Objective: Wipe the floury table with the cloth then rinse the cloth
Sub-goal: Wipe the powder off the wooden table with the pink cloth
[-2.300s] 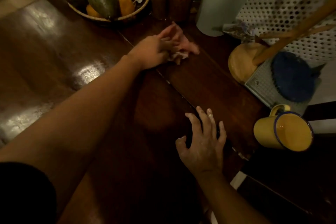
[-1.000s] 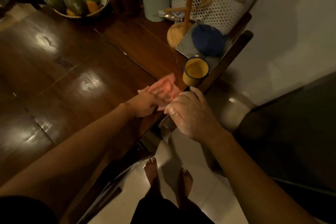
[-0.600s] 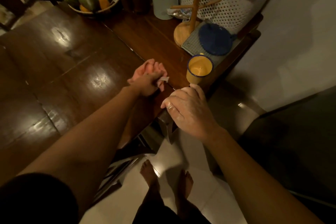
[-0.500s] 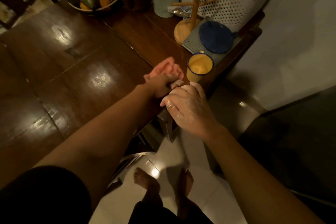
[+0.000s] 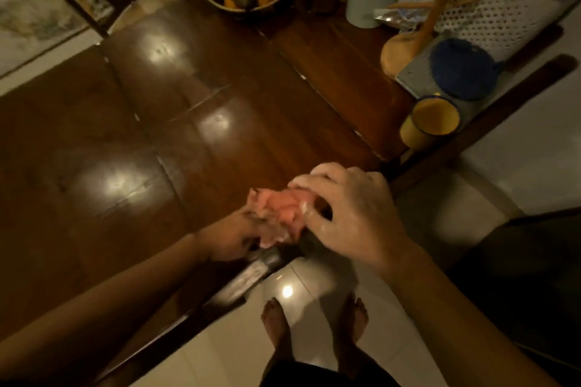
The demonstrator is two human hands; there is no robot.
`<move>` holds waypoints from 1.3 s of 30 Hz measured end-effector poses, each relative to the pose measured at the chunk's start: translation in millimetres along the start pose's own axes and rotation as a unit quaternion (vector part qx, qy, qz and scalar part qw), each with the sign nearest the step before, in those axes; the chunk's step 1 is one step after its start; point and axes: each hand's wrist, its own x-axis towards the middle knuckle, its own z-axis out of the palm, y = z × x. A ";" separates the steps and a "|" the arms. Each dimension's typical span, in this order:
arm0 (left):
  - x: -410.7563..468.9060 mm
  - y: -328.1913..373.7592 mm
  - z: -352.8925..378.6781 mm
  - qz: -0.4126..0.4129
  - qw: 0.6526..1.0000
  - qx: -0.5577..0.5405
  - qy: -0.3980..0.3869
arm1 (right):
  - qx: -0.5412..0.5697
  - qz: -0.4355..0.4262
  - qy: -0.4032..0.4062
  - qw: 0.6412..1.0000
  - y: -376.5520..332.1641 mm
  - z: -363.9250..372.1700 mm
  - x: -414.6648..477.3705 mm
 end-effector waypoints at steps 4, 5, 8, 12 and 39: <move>-47.8 -21.3 -0.3 0.025 0.999 -0.023 -0.006 | 0.115 -0.086 -0.135 0.980 -65.7 34.8 -4.7; -67.1 -35.1 -0.2 0.003 1.000 -0.015 -0.008 | 0.085 -0.114 -0.158 0.977 -78.3 47.4 -4.8; -136.8 -76.0 0.8 -0.106 0.993 0.006 0.053 | -0.017 -0.121 -0.158 0.980 -97.1 70.3 1.3; -201.0 -90.0 2.7 -0.330 0.877 -0.083 0.339 | -0.071 -0.093 -0.205 0.972 -104.9 72.3 21.6; -336.8 -74.0 58.5 -0.388 0.868 -0.014 0.310 | -0.251 -0.013 -0.137 0.958 -214.4 310.2 132.1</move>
